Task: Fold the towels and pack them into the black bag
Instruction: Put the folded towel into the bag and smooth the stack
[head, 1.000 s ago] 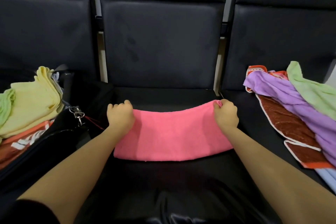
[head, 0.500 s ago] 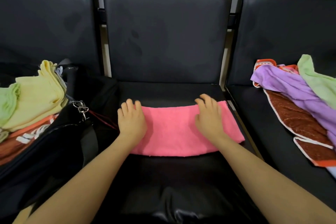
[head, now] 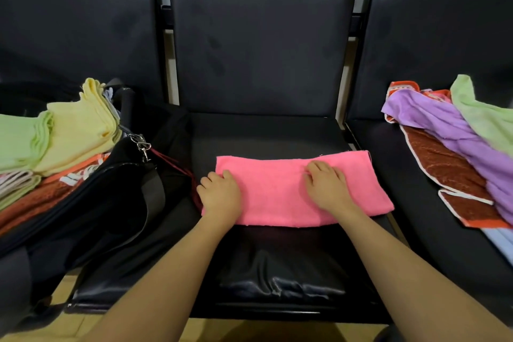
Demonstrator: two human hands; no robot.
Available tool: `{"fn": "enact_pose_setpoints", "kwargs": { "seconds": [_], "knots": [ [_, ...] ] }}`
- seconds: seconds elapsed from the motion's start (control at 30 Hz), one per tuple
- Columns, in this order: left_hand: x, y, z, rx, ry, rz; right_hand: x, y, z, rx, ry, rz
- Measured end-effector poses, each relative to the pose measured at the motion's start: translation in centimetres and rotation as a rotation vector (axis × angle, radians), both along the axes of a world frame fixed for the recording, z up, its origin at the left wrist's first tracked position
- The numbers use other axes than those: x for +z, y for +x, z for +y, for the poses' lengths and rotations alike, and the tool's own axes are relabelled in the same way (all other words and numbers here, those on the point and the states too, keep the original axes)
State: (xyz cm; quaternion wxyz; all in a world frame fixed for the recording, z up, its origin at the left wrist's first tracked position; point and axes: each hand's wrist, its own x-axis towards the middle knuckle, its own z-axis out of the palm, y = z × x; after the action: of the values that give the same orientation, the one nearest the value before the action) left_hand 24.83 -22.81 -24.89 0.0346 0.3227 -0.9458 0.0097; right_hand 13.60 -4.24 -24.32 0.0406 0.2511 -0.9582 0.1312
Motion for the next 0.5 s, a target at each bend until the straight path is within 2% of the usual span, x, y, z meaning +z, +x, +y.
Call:
{"fn": "enact_pose_setpoints", "kwargs": {
  "seconds": [0.13,0.3,0.37,0.5],
  "knots": [
    [-0.4,0.0,0.2,0.023,-0.037,0.029,-0.2,0.8,0.2,0.0,0.093,0.047],
    [0.3,-0.2,0.6,-0.095,-0.078,0.043,0.3,1.0,0.7,0.02,0.139,0.073],
    [1.0,-0.5,0.5,-0.159,-0.145,0.094,0.1,1.1,0.6,0.052,0.223,0.043],
    [3.1,-0.4,0.5,-0.212,-0.122,0.058,-0.5,1.3,-0.7,0.123,0.374,-0.087]
  ]
}}
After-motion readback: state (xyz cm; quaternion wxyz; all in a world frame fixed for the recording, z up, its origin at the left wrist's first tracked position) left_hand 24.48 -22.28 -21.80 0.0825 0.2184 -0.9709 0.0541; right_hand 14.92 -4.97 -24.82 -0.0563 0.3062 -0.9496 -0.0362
